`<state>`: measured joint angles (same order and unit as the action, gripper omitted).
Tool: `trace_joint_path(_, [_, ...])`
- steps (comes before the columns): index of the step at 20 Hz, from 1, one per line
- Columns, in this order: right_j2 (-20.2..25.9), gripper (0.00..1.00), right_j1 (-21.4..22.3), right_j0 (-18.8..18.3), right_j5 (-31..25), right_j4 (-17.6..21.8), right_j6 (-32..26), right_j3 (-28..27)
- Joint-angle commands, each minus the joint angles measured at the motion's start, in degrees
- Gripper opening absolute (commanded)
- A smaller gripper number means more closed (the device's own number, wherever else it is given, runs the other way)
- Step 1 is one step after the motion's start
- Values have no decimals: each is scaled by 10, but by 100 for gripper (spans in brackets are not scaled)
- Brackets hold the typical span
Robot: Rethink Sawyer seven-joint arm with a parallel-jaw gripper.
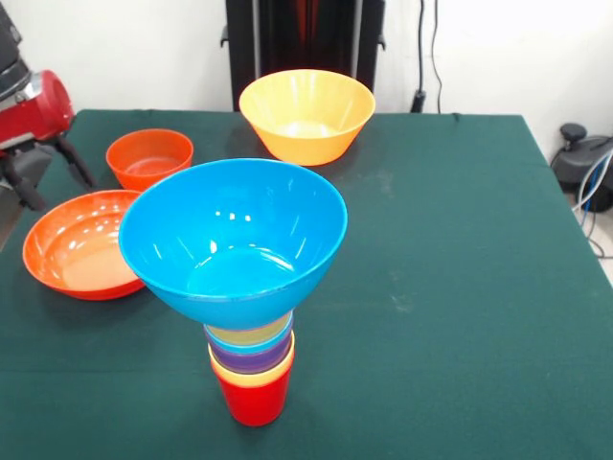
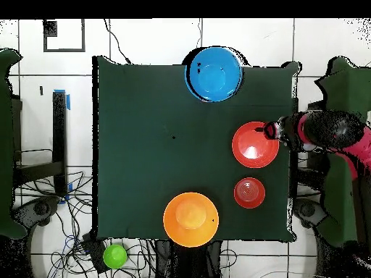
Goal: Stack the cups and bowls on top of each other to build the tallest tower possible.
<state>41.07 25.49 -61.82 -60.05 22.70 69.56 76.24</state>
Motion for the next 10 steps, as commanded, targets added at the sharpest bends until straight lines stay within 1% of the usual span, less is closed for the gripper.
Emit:
trace_joint_path(1, [19,100,-34,19,-37,59,-201,-52])
trace_joint_path(10, [16,100,-79,-6,36,94,-210,-38])
